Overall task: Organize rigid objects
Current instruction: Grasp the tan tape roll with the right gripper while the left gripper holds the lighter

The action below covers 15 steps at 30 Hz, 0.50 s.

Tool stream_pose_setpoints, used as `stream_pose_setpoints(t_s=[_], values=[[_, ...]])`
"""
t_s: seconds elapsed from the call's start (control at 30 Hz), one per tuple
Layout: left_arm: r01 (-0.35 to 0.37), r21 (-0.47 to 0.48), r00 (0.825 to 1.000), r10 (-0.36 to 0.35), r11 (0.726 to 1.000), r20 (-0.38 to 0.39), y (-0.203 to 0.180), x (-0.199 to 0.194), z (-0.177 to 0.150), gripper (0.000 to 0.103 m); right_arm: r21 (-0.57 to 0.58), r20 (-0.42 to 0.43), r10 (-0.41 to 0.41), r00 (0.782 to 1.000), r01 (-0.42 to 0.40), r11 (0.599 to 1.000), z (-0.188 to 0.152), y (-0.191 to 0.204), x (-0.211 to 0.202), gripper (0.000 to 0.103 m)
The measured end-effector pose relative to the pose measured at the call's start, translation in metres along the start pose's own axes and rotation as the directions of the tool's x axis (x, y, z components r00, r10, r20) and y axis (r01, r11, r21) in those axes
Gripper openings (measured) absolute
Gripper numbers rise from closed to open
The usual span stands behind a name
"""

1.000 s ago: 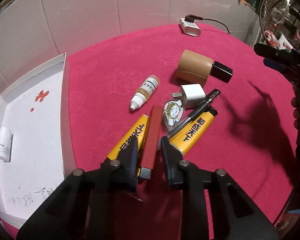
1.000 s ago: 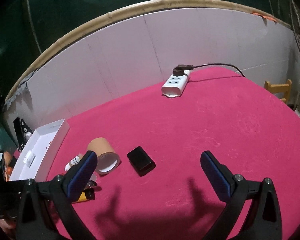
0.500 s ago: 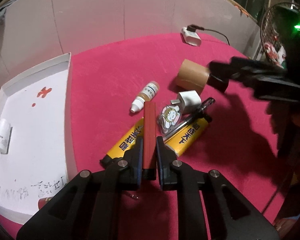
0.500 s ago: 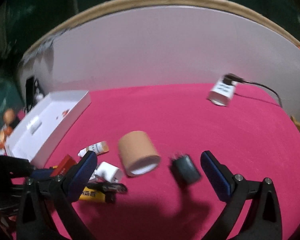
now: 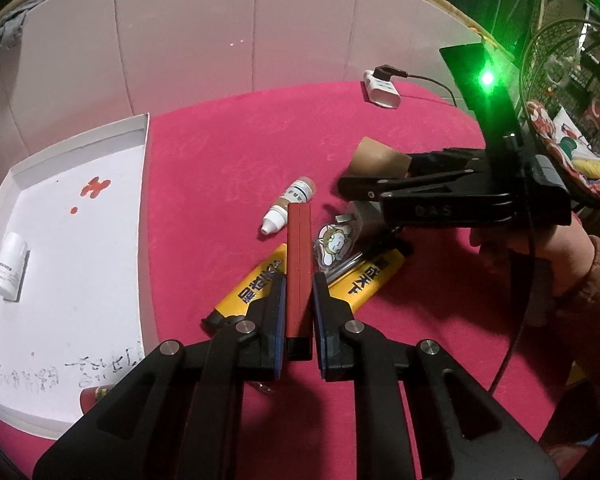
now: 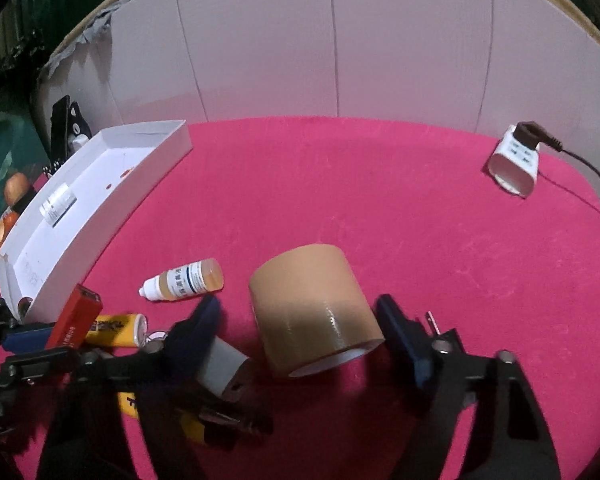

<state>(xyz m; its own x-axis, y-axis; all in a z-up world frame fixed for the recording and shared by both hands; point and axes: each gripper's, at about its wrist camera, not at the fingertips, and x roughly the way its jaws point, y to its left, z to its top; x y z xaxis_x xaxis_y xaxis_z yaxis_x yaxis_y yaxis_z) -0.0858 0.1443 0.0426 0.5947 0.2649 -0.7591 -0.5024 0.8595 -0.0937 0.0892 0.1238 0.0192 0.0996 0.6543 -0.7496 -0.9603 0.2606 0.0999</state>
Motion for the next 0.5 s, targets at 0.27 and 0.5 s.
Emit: stream_pose_setpoints(t_s=[0.27, 0.5], values=[[-0.006, -0.008, 1.000, 0.006, 1.000, 0.027, 0.000, -0.006, 0.000, 0.012, -0.003, 0.032, -0.010, 0.999, 0.010, 1.000, -0.004, 0.001, -0.009, 0.056], [-0.016, -0.014, 0.996, 0.018, 1.000, 0.090, -0.002, -0.020, 0.001, 0.012, 0.076, 0.179, -0.006, 0.984, -0.007, 0.997, -0.008, 0.001, -0.055, 0.052]])
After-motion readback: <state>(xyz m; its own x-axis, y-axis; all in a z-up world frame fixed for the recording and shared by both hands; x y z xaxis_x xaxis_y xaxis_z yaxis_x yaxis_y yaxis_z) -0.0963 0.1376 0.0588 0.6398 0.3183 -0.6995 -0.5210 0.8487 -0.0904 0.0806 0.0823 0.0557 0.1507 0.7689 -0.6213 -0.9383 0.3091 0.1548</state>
